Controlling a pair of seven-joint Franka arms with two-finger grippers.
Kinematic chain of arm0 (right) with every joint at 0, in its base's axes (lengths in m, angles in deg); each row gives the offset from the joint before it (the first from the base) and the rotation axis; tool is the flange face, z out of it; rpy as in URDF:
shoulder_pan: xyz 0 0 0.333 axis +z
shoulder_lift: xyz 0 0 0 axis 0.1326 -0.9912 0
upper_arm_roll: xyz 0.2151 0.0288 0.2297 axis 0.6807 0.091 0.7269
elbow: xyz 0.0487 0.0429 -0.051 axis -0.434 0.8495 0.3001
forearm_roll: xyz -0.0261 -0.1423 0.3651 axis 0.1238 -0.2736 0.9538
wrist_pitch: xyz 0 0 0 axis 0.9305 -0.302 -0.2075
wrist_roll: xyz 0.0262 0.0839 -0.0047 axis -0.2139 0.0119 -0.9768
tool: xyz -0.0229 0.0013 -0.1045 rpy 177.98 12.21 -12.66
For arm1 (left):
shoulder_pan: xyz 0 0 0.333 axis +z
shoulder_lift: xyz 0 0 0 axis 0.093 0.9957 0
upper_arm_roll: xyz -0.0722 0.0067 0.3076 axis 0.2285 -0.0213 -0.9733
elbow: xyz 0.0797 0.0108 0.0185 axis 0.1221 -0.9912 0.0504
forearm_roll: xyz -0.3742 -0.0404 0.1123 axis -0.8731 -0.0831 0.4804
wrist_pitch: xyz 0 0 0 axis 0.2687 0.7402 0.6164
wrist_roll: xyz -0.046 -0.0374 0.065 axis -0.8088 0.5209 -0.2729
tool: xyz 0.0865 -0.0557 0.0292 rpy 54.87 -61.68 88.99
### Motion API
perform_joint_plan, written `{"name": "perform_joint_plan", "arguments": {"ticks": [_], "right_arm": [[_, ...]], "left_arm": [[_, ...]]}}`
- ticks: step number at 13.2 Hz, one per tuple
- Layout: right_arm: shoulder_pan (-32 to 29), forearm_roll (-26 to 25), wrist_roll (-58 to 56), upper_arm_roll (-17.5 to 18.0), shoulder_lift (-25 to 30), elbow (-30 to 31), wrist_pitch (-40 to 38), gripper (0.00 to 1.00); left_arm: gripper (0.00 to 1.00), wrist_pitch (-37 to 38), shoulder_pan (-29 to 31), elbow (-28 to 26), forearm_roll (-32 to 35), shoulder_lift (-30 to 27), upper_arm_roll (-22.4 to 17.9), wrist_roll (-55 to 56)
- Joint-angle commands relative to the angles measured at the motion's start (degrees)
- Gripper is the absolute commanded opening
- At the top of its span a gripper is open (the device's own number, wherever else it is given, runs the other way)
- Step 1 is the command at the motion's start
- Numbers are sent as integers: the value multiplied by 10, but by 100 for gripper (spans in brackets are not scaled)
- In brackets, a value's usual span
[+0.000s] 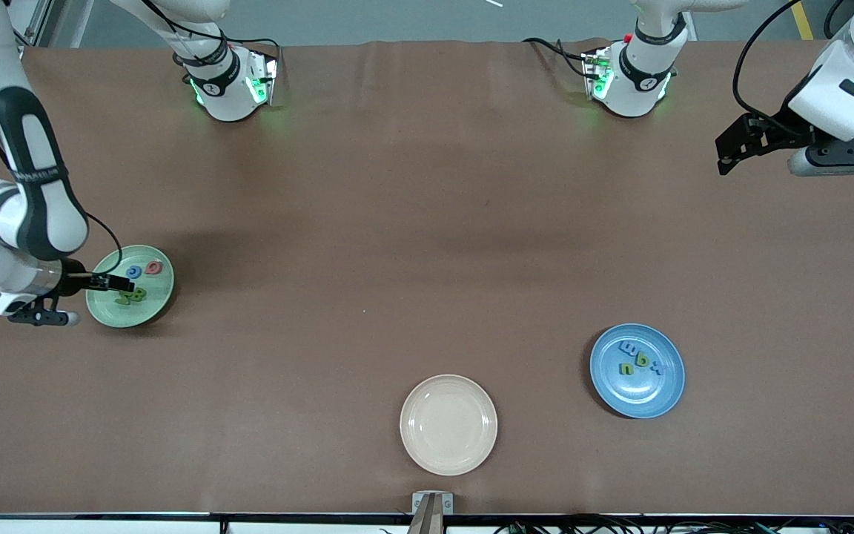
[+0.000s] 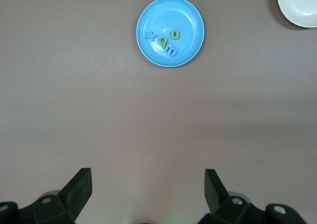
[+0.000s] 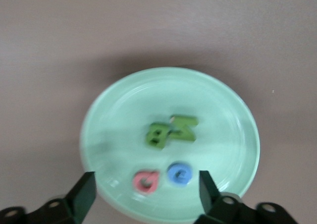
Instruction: Sort upper and lower case letters into plates
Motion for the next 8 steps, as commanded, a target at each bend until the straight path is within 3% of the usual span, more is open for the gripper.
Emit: {"name": "perform_joint_plan", "arguments": {"ticks": [1,4,8], "right_arm": [[33,-6,42,3,129,23,-95,100],[71,-22,95,8,222,-6,-201,100],[118,-48,108,11,254,-108,-282,100]], "left_arm": [[100,7,3,6,-2,-2,2,-5],[100,7,4,6,-2,-4,0,-3],[100,8,0,18,-7,-3,3,8]]}}
